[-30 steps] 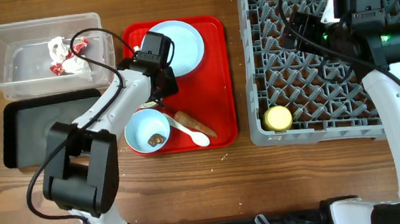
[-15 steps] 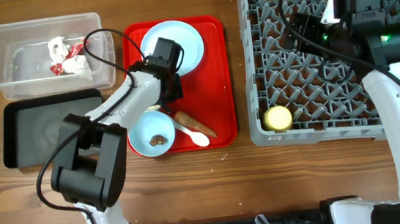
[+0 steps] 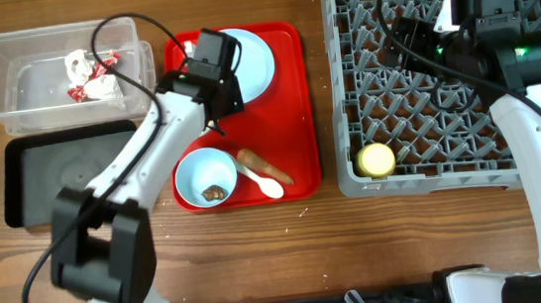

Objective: Sort waste into correct bins and load items into the dishwasher rack
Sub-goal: 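Reach the left gripper to the green rice bowl and grasp its rim, then tip the green bowl over the black tray to pour out the rice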

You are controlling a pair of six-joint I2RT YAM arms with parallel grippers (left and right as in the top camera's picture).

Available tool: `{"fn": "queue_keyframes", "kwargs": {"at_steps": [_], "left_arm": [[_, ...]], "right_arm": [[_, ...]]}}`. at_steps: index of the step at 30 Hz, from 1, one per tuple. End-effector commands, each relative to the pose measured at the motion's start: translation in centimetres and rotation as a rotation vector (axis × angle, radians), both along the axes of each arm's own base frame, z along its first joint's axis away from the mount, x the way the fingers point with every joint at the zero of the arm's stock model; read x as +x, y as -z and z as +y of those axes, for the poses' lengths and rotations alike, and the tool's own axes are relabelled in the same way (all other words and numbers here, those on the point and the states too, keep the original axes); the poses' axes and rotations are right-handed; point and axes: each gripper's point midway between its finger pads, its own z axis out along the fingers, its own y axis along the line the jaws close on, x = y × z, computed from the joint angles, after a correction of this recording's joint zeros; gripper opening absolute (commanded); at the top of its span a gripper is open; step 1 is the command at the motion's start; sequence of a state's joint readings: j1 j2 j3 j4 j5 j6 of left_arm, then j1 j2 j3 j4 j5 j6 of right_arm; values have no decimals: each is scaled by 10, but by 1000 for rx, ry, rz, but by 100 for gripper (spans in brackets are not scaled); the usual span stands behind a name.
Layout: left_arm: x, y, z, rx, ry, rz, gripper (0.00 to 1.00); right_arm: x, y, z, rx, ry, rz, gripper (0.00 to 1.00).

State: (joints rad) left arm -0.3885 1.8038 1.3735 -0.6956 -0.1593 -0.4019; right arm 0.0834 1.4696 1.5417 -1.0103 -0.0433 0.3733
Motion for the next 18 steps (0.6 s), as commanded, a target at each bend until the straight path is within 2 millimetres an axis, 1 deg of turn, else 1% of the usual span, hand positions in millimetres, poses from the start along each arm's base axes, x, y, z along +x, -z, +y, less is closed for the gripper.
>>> {"fn": "queue_keyframes", "kwargs": {"at_steps": [1,3,6,8,9,11,13,18], "left_arm": [[2,-45,16,-32,-32,-74,4],[-13,-67,37,-51,-77,-67,4],[-34,-91,70,-91,-161,-57,4],[-50,-104,96,-129,-219,-44,4],[-56,-107,106,-146,-239,-35,4],[-68,-108,127,-183,-255,6,4],[-76,-101,143,-232,-249,52,4],[-74,-81,173,-411,-210,83,4]], "right_arm": [[-1,-8,-4,-20,7,-23,100],[-1,-8,-4,-21,5,-24,100],[-1,-8,-4,-21,5,-24,100],[0,-8,-4,-21,5,-25,100],[0,-8,-4,-21,5,-26,100],[0,-8,-4,-20,5,-27,100],[0,-8,-4,-20,5,-26,100],[-1,-8,-4,-19,7,-24,100]]}}
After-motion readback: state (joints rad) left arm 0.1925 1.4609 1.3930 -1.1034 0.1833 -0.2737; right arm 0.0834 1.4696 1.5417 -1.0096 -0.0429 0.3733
